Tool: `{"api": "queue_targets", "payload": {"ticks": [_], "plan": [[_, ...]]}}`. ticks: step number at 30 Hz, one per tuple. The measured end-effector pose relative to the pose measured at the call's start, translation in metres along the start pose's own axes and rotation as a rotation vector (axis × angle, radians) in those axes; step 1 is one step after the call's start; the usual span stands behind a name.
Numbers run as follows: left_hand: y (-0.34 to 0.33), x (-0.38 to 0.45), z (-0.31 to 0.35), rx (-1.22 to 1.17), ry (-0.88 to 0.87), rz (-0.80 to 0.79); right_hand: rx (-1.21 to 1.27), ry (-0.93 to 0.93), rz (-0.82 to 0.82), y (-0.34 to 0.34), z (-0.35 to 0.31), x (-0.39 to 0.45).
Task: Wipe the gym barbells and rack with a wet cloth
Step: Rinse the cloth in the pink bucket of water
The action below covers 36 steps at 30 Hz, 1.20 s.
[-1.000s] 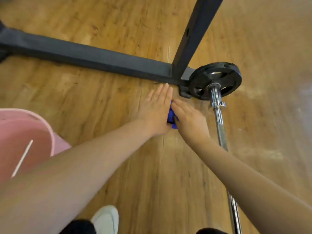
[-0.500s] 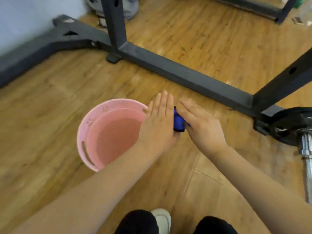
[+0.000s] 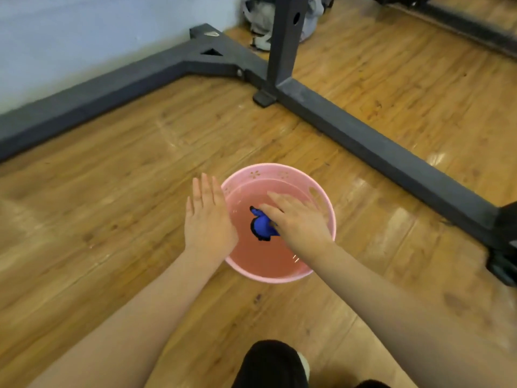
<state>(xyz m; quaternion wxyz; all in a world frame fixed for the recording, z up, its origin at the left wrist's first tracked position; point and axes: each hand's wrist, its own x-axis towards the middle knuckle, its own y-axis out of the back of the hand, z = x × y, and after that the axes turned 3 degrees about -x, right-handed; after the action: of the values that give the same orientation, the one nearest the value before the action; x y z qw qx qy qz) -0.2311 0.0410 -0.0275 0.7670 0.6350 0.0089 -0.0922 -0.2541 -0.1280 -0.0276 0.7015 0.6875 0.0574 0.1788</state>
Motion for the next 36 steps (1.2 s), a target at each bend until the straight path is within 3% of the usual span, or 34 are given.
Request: {"api": "queue_targets", "payload": {"ticks": [4,9,12,17,21,25,28,30,33,36], "plan": [[-0.015,0.006,0.008,-0.066,0.059,0.026,-0.078,0.118,-0.581,-0.023,-0.013,0.004],[-0.021,0.011,0.008,-0.064,0.048,0.058,-0.181,0.180,-0.895,-0.033,0.014,-0.003],[-0.022,0.011,0.008,-0.068,0.043,0.065,-0.129,0.159,-0.880,-0.032,0.014,0.005],[-0.022,0.011,0.008,-0.077,0.031,0.065,-0.012,-0.143,-0.829,-0.057,-0.006,0.022],[-0.022,0.010,0.007,-0.078,0.029,0.054,-0.045,-0.230,-0.846,-0.072,-0.014,0.028],[-0.023,0.011,0.006,-0.087,0.030,0.059,-0.155,0.005,-0.691,-0.059,-0.009,0.032],[-0.022,0.011,0.006,-0.087,0.030,0.056,-0.174,0.342,-0.428,-0.051,-0.002,0.030],[-0.021,0.011,0.006,-0.091,0.031,0.059,-0.168,0.553,-0.370,-0.043,0.009,0.034],[-0.021,0.011,0.007,-0.086,0.037,0.053,-0.267,0.755,-0.592,-0.037,0.034,0.040],[-0.021,0.011,0.007,-0.077,0.039,0.049,-0.217,0.566,-0.749,-0.031,0.040,0.049]]}}
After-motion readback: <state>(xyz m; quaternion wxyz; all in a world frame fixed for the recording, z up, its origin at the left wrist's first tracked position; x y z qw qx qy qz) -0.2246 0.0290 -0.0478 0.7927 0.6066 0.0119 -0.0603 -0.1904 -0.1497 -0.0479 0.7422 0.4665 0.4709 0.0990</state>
